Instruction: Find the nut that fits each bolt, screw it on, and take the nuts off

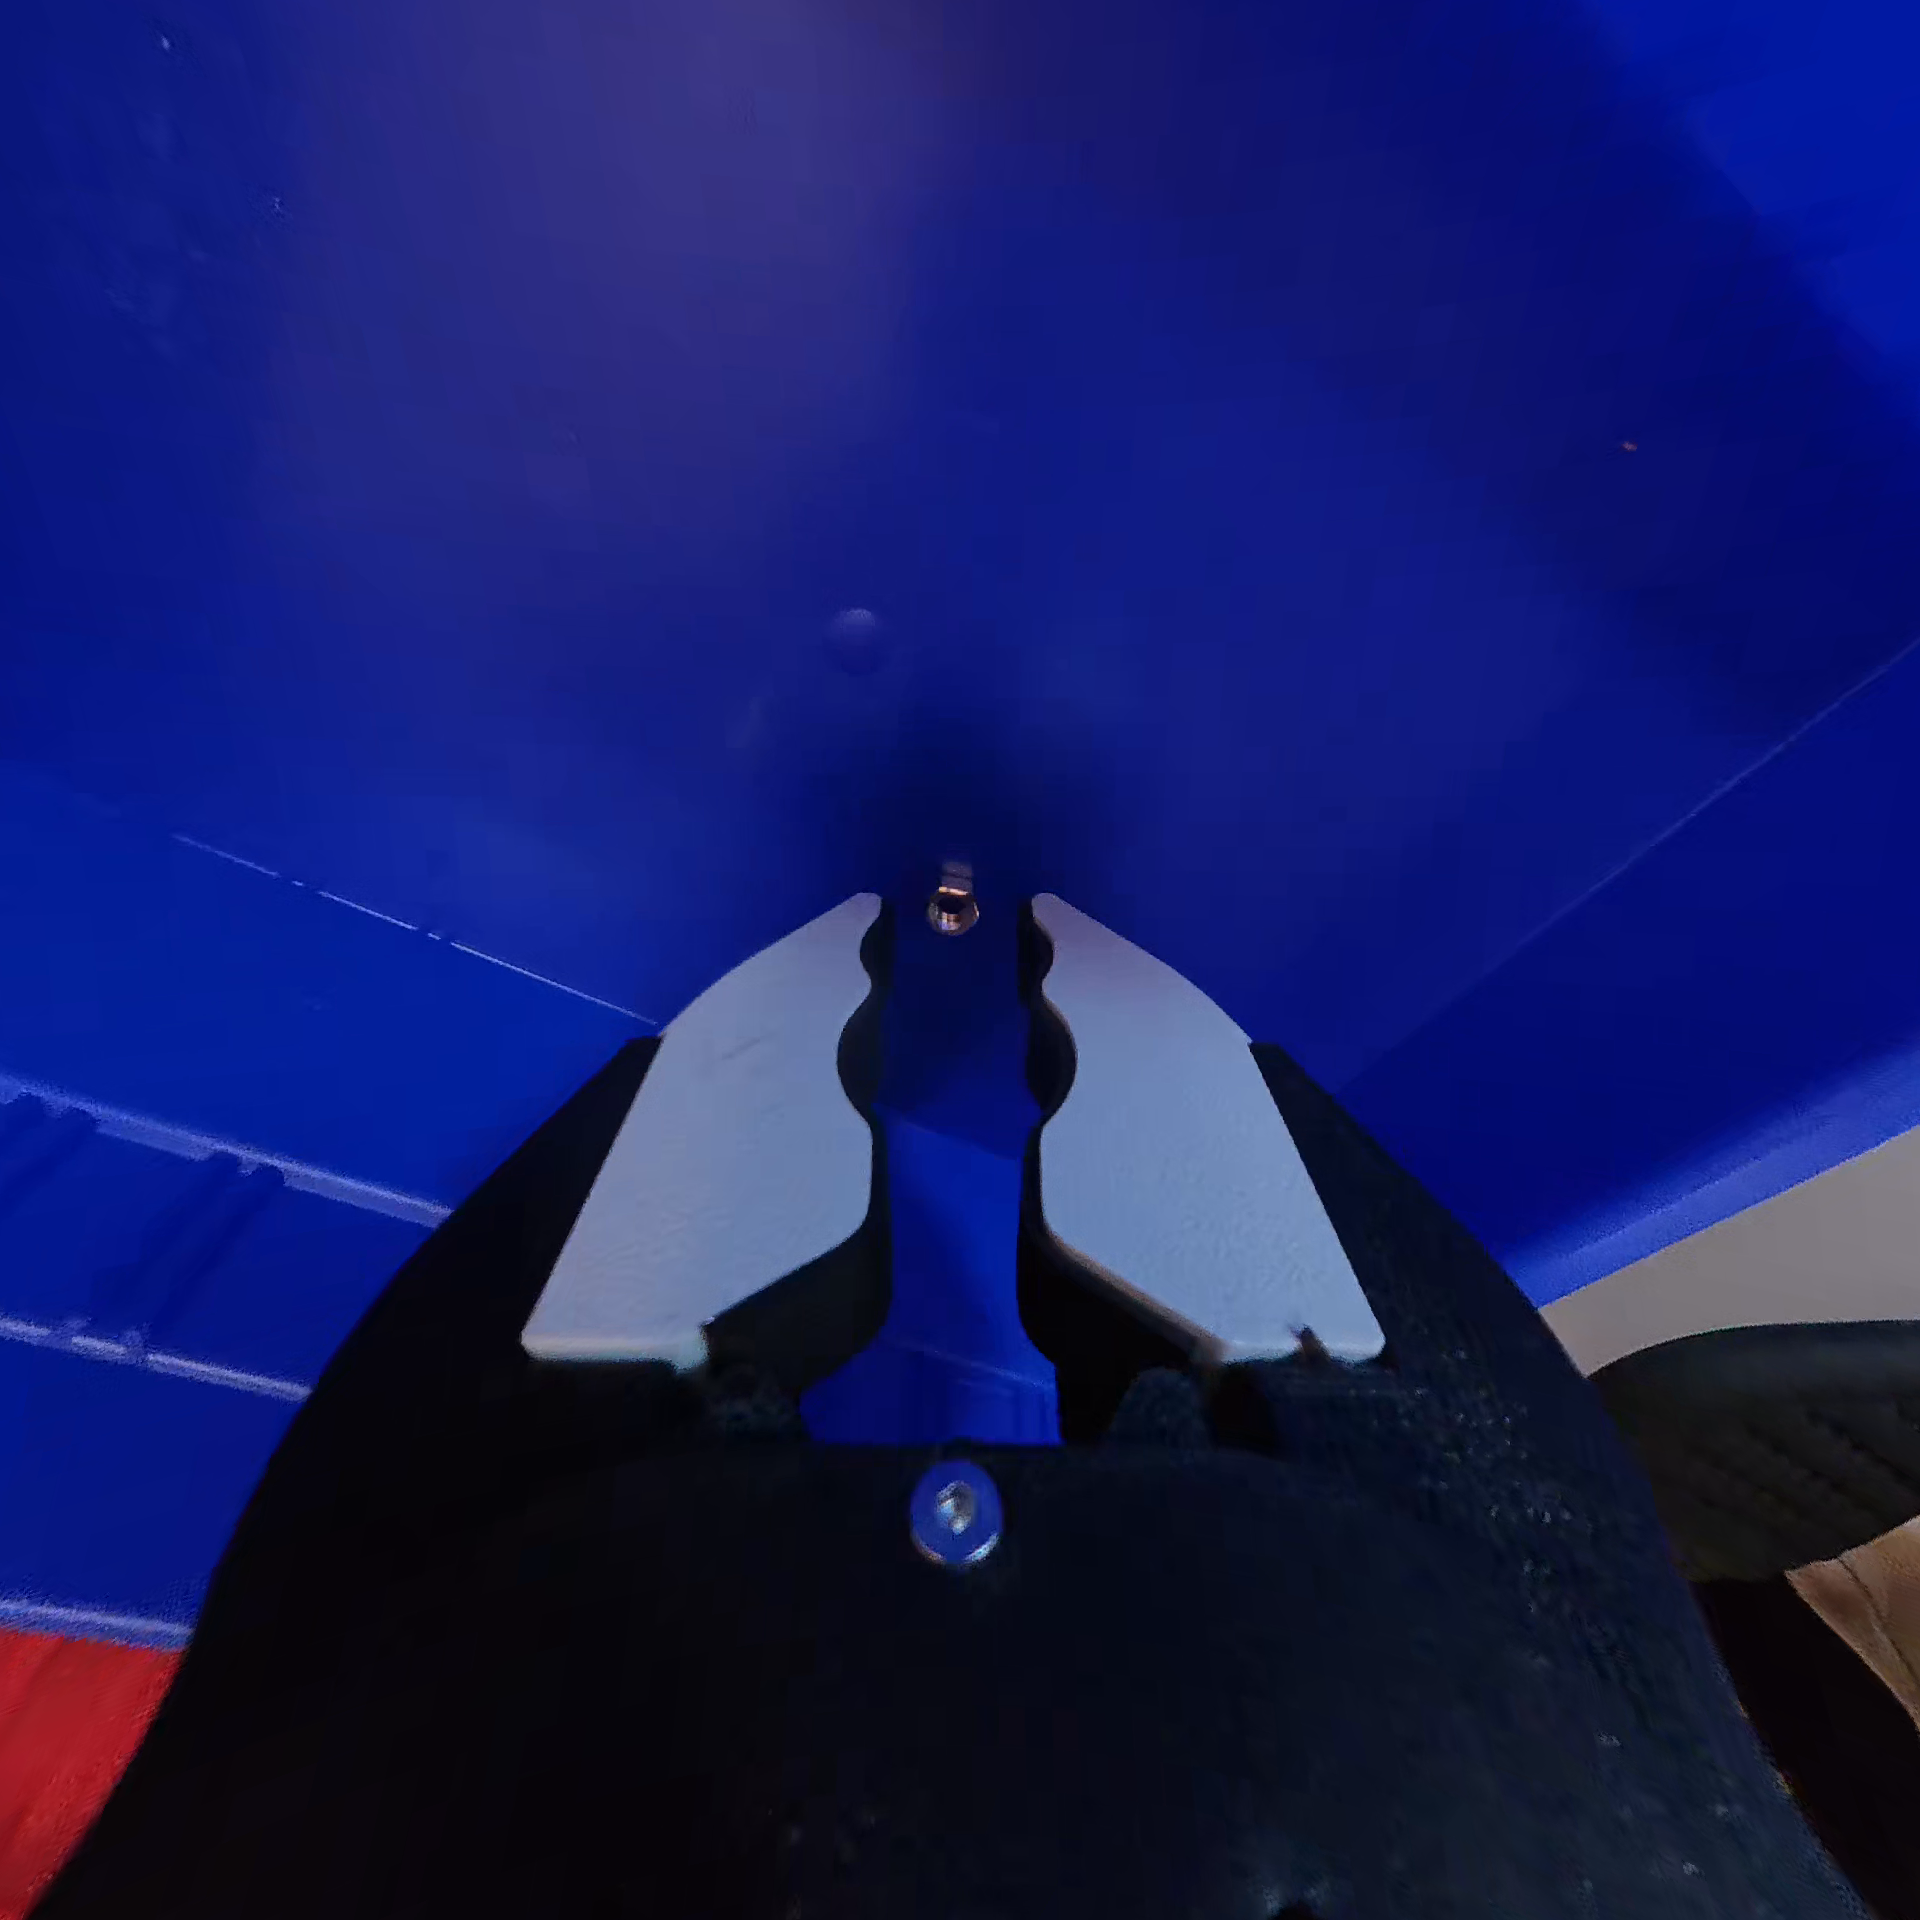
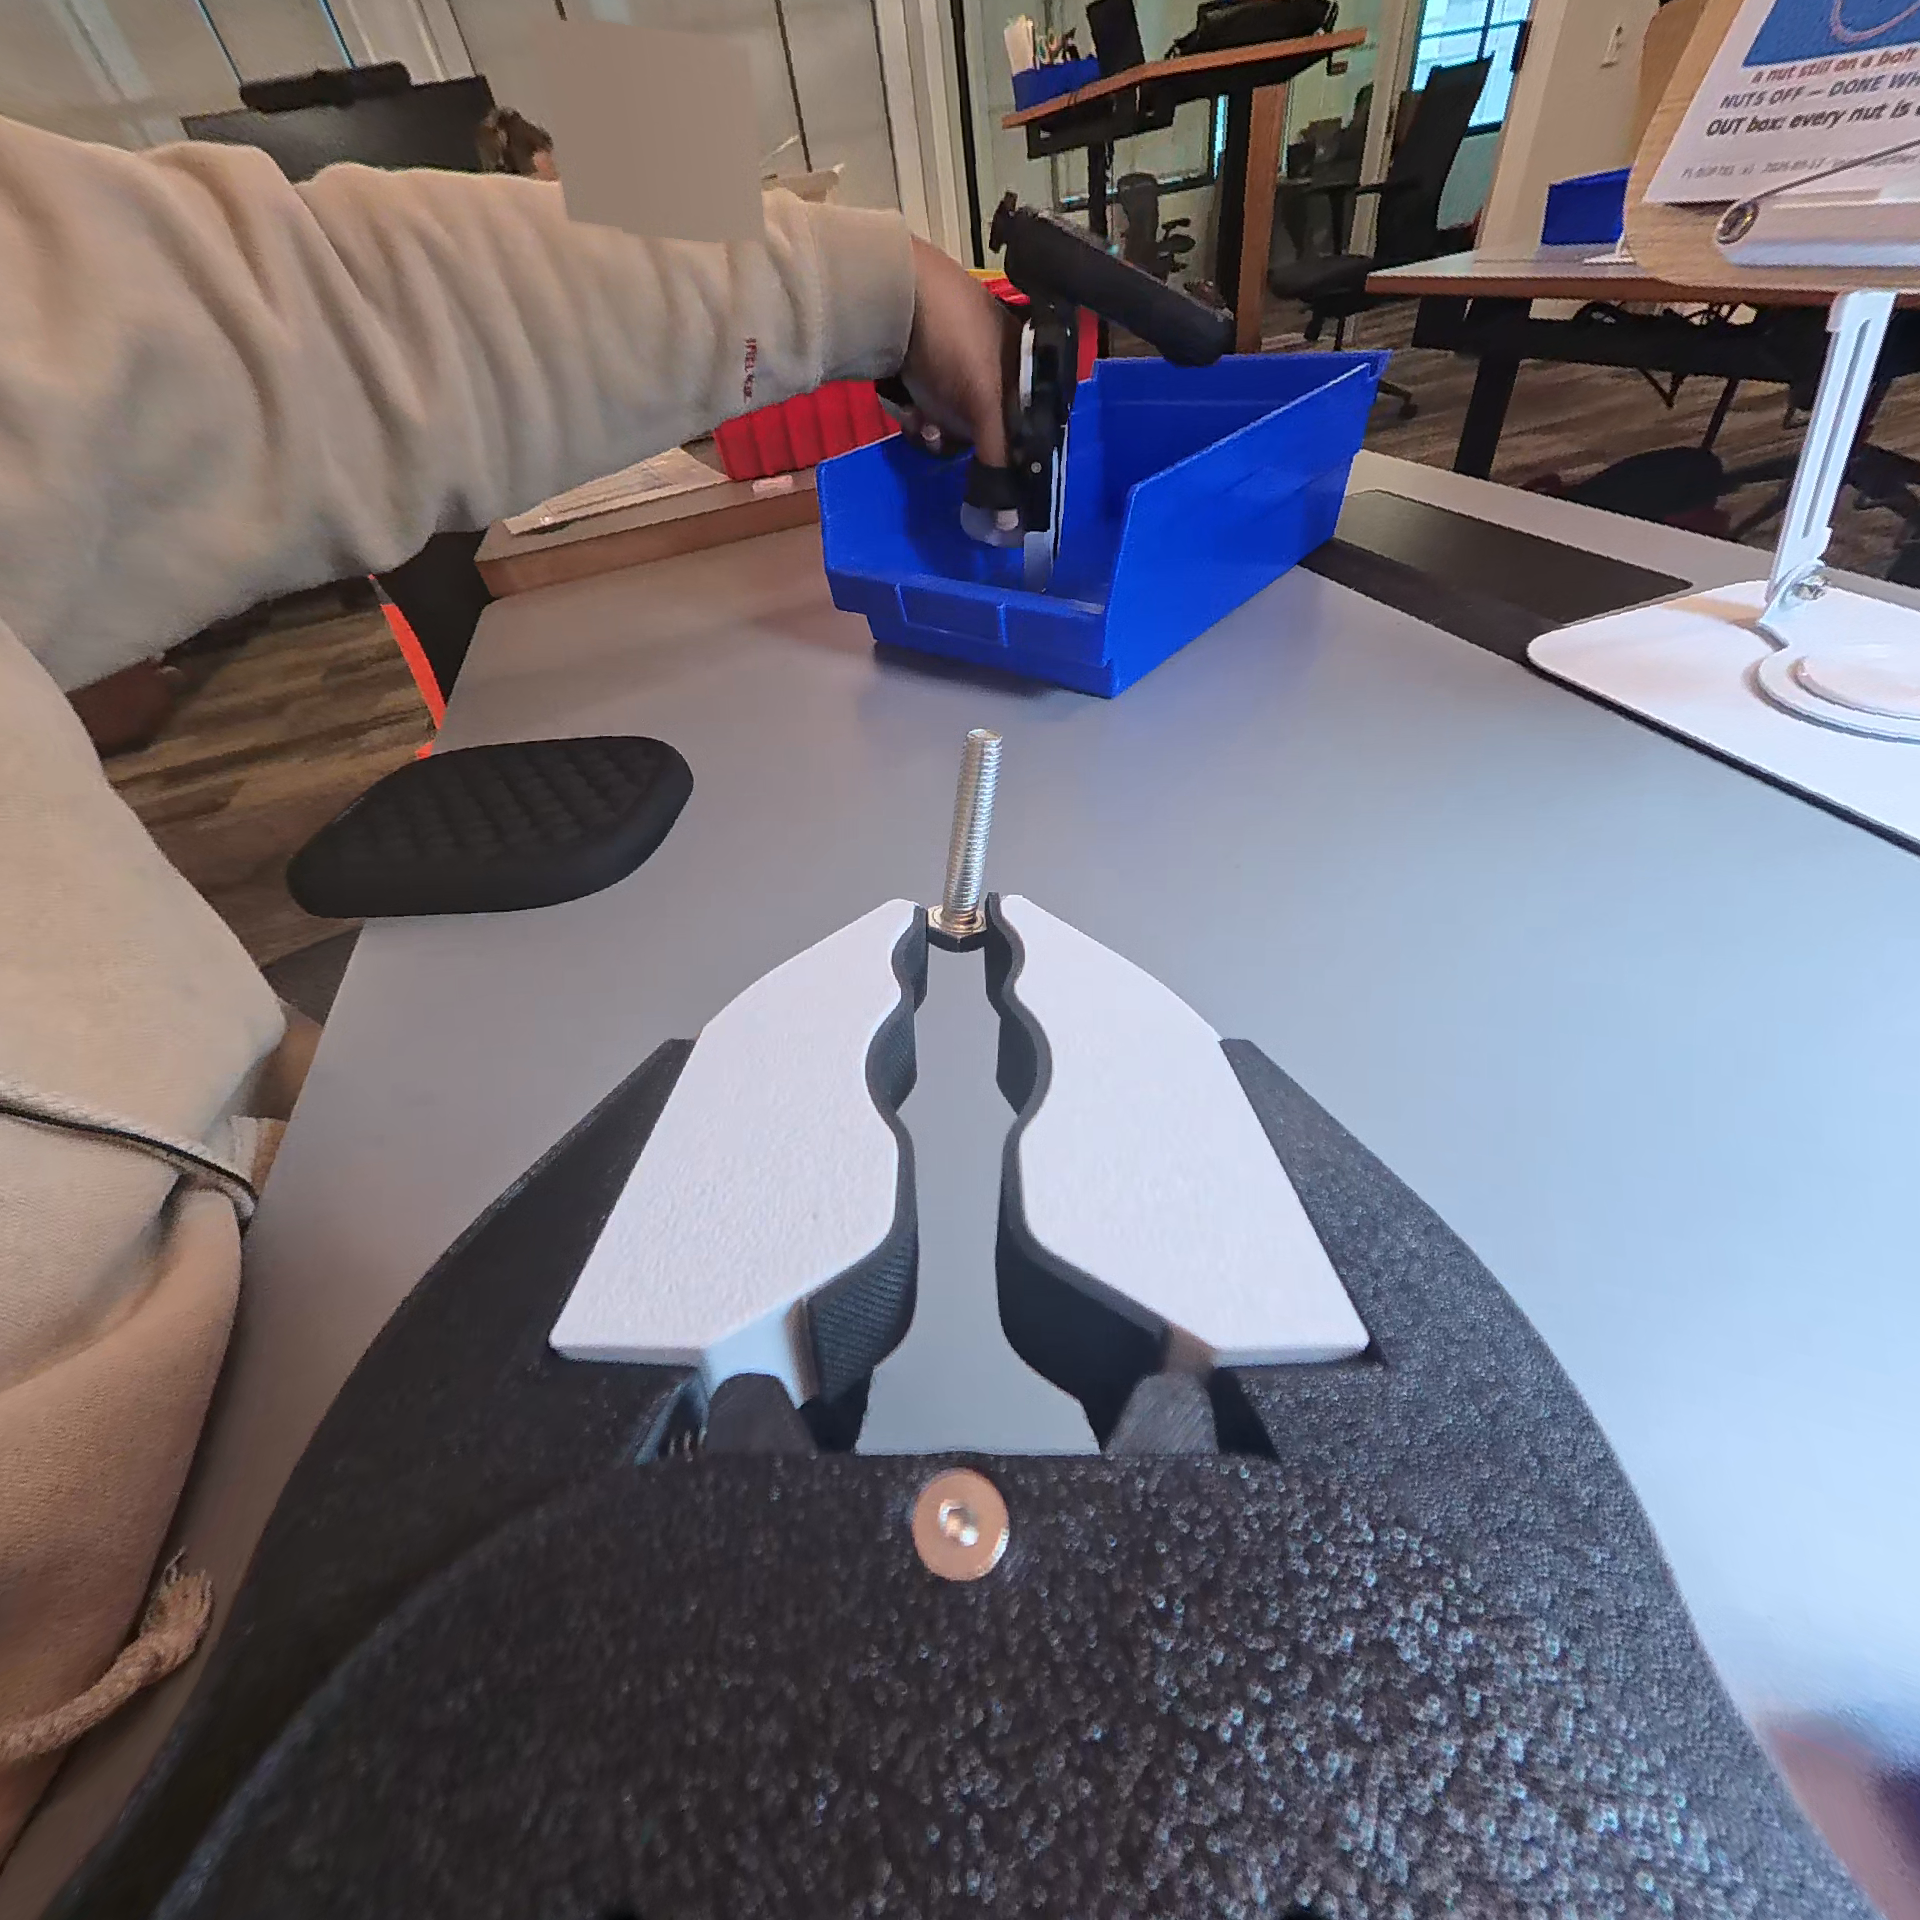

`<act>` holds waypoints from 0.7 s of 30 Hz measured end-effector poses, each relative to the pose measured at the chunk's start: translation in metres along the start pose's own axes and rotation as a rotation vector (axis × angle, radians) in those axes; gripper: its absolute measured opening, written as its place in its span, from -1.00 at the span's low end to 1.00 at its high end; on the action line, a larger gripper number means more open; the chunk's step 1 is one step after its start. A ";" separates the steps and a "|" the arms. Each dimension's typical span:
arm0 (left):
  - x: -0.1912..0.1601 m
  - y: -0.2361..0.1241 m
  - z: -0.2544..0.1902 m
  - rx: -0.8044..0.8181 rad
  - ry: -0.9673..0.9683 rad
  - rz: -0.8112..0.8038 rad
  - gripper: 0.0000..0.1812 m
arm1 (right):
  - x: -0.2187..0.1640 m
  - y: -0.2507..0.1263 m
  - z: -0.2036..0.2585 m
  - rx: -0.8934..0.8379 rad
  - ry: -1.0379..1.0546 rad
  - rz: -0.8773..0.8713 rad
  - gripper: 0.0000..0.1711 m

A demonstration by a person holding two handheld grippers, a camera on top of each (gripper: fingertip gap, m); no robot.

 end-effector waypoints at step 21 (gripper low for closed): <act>0.010 -0.125 -0.101 -0.098 0.395 -0.285 -0.88 | -0.008 0.019 0.005 -0.014 -0.034 0.037 -0.88</act>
Point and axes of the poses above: each gripper's, where its closed fingertips meet, y out along the fingers, x out of its top, z = x × y across the jaws, the point moved 3 cm from there along -y, back along the fingers, and after that the axes turned 12 degrees about x, right-handed, at the moved point
